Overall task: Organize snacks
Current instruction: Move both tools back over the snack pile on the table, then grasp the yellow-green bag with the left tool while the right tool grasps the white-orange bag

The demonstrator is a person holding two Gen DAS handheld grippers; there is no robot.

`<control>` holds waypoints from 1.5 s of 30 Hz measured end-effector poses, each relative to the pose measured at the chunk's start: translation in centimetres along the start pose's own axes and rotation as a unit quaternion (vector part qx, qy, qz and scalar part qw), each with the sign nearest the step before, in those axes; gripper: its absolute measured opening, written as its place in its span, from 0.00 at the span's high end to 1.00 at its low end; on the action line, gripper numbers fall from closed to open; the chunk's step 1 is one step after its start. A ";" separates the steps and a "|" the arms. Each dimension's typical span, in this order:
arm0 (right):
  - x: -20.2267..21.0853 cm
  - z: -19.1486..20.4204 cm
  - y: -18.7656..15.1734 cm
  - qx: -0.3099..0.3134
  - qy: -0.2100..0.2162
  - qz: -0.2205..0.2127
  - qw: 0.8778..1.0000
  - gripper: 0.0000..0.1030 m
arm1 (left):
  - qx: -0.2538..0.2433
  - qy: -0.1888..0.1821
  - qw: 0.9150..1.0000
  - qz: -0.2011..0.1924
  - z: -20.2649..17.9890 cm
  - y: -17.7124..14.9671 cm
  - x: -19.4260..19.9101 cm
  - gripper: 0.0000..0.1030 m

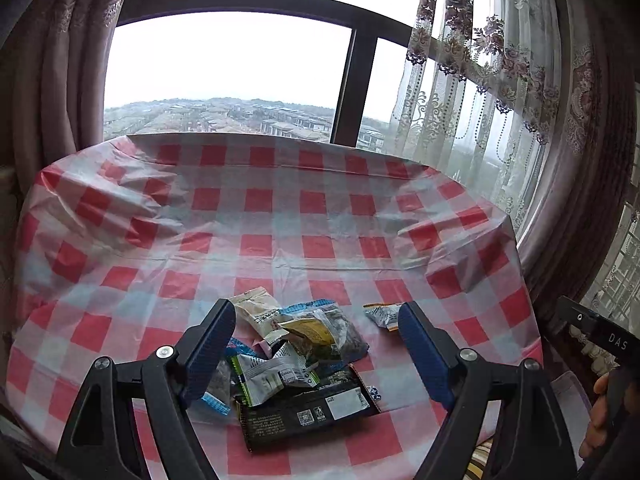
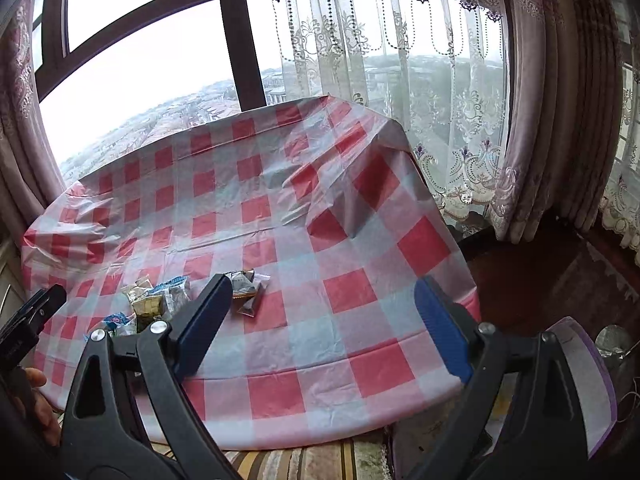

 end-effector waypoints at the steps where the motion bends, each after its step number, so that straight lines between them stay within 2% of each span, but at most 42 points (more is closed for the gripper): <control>1: -0.5 0.5 0.3 0.000 0.004 0.000 1.000 0.09 | 0.009 -0.003 1.000 0.006 0.5 0.1 -0.4 0.18; 6: -2.9 2.8 1.4 0.001 0.018 0.001 1.000 0.09 | 0.066 -0.029 0.996 0.046 2.4 0.1 -3.5 0.19; 9: -4.4 3.8 1.7 0.012 0.007 0.000 1.000 0.09 | 0.090 -0.043 0.993 0.068 2.8 -0.2 -5.4 0.27; 14: -7.8 5.6 1.6 0.028 0.012 0.014 0.999 0.09 | 0.121 -0.061 0.985 0.108 3.0 -1.3 -8.6 0.38; 17: -9.6 6.8 1.3 0.043 0.016 0.024 0.999 0.09 | 0.126 -0.061 0.982 0.125 2.9 -2.2 -10.1 0.41; 22: -12.4 8.6 -0.1 0.079 0.018 0.046 0.996 0.09 | 0.116 -0.062 0.979 0.154 2.3 -3.9 -12.2 0.52; 26: -14.8 9.7 -1.8 0.100 0.028 0.074 0.992 0.10 | 0.113 -0.061 0.977 0.170 2.5 -4.9 -13.3 0.55; 34: -17.9 11.5 -4.0 0.142 0.040 0.111 0.983 0.22 | 0.085 -0.064 0.980 0.168 2.1 -5.5 -14.0 0.67; 38: -18.9 11.4 -5.1 0.147 0.039 0.135 0.979 0.38 | 0.084 -0.073 0.980 0.163 2.1 -5.6 -14.1 0.72; 40: -19.1 11.4 -5.6 0.145 0.043 0.140 0.979 0.43 | 0.085 -0.078 0.980 0.162 2.1 -5.6 -14.1 0.75; 45: -18.7 11.4 -5.8 0.147 0.043 0.134 0.979 0.46 | 0.085 -0.087 0.981 0.154 1.8 -5.6 -13.8 0.82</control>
Point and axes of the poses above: each gripper's, at about its wrist camera, not at the fingertips, and x roughly against the way its jaws point, z to its left, y to its top, the point moved 7 cm from there along -x, roughly the way its jaws point
